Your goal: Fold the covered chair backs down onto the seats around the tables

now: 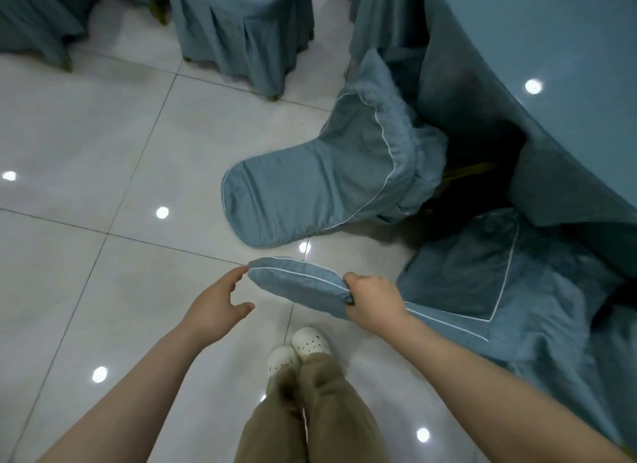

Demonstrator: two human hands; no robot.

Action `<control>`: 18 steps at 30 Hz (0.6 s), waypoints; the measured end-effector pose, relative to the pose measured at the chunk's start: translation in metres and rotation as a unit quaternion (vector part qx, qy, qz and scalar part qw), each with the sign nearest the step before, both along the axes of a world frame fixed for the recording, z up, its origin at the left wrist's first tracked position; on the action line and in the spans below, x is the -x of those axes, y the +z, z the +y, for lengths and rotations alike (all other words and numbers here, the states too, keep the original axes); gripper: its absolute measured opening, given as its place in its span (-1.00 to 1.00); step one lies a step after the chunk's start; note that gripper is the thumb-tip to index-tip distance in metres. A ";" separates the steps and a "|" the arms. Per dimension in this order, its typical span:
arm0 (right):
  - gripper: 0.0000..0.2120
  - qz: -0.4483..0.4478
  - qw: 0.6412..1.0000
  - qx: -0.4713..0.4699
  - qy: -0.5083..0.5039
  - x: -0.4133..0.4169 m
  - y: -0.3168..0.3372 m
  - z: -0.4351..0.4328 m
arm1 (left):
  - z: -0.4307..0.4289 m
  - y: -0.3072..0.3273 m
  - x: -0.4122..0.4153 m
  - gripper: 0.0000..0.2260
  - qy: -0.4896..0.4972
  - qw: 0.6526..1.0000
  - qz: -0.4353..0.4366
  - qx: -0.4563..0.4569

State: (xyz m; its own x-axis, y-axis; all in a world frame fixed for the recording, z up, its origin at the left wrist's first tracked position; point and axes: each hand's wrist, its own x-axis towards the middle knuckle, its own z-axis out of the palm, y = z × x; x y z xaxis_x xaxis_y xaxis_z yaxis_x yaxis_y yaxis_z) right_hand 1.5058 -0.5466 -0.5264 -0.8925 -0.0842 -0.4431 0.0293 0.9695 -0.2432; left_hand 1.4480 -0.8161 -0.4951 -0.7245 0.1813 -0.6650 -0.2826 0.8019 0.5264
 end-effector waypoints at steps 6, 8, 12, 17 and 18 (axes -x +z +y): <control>-0.85 0.047 0.999 0.003 -0.017 0.003 0.076 -0.008 | 0.001 0.052 0.023 -0.25 -0.041 0.995 0.093 -0.004; -0.83 0.060 0.998 0.011 -0.026 0.000 0.098 -0.012 | 0.001 0.069 0.033 -0.24 -0.057 0.991 0.118 -0.013; -0.81 0.098 0.993 0.032 -0.051 -0.011 0.143 -0.017 | 0.008 0.106 0.051 -0.33 -0.166 0.974 0.153 -0.003; -0.83 0.150 0.981 0.055 -0.112 -0.029 0.184 -0.017 | 0.019 0.149 0.067 -0.67 -0.260 0.935 0.239 0.036; -0.84 0.158 0.978 0.056 -0.124 -0.033 0.189 -0.017 | 0.021 0.156 0.067 -0.68 -0.267 0.925 0.264 0.050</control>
State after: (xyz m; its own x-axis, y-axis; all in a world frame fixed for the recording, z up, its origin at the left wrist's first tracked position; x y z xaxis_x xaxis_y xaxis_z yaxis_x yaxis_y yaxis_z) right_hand 1.5391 -0.5640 -0.3371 -0.9825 0.1199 -0.1429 0.1666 0.9085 -0.3831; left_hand 1.3806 -0.7955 -0.3391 -0.7781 0.5641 -0.2763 0.4438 0.8050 0.3937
